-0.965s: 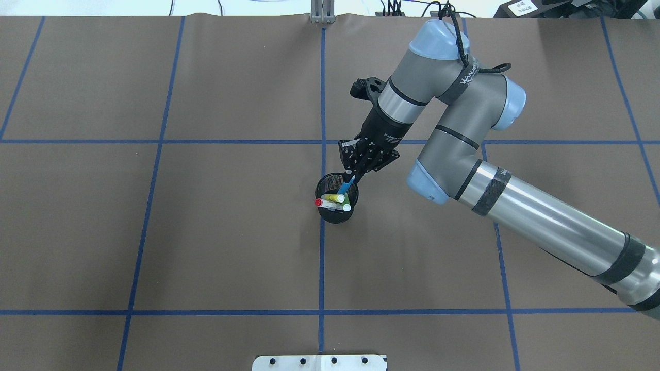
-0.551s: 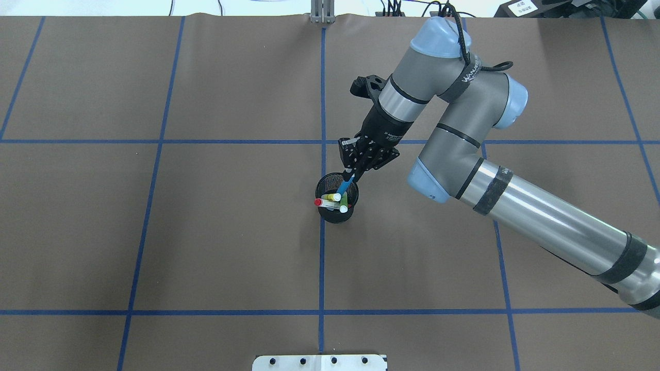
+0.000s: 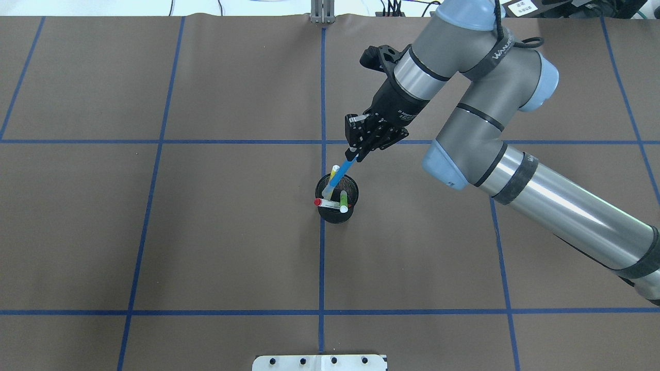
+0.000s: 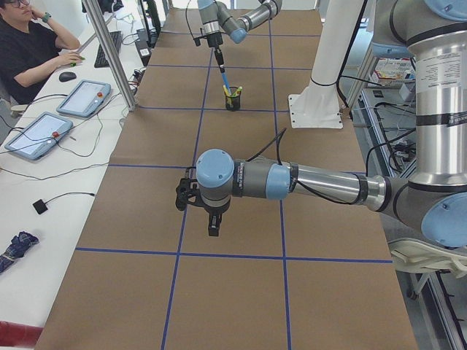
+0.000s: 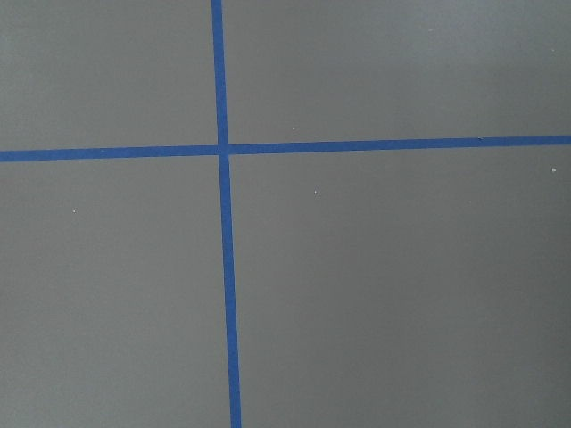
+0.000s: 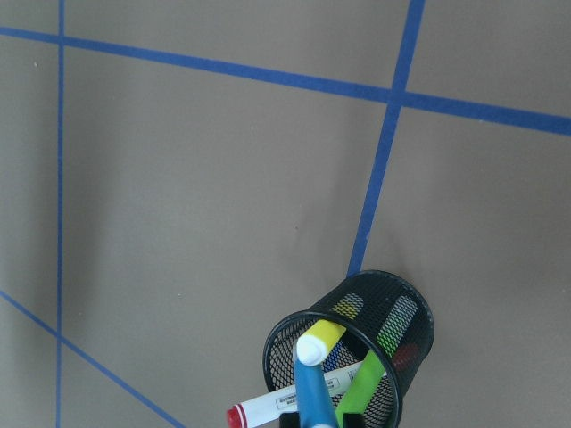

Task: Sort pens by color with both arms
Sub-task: 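Lift the blue marker out of the cup with the right gripper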

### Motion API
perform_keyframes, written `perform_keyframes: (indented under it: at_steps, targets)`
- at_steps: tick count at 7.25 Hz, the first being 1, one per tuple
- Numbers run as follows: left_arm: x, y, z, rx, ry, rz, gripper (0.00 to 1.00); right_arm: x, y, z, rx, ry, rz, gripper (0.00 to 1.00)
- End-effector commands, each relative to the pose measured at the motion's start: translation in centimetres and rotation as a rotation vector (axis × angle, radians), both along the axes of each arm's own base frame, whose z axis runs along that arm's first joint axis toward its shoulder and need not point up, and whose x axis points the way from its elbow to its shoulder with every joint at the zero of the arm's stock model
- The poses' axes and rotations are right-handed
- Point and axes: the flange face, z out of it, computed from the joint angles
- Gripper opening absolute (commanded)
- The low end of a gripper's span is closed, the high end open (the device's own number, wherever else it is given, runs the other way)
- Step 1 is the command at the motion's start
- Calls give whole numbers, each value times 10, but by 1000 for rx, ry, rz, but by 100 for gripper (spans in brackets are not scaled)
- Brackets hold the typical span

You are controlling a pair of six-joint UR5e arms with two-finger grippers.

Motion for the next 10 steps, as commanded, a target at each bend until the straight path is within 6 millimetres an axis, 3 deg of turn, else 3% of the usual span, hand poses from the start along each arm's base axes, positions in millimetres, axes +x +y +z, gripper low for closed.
perform_keyframes:
  at_steps: [1,2,4,6,7,8,10]
  targets:
    - [0,0,-2,4,4,0,100,60,-12,-1,30,-17,90,0]
    - [1,1,-4,4,22,1,100,80,-15,-7,43,-25,124,0]
    - [1,0,-6,7,22,1,100,142,-18,-14,74,-23,283,0]
    - [1,0,-12,18,22,0,100,157,-26,-18,102,26,490,0]
    - [1,0,-9,12,20,0,100,144,-28,-19,116,62,608,0]
    - [1,0,-9,11,22,0,100,118,-26,-17,136,103,706,0]
    - [1,-1,-8,8,22,0,100,47,-4,-9,178,188,899,0]
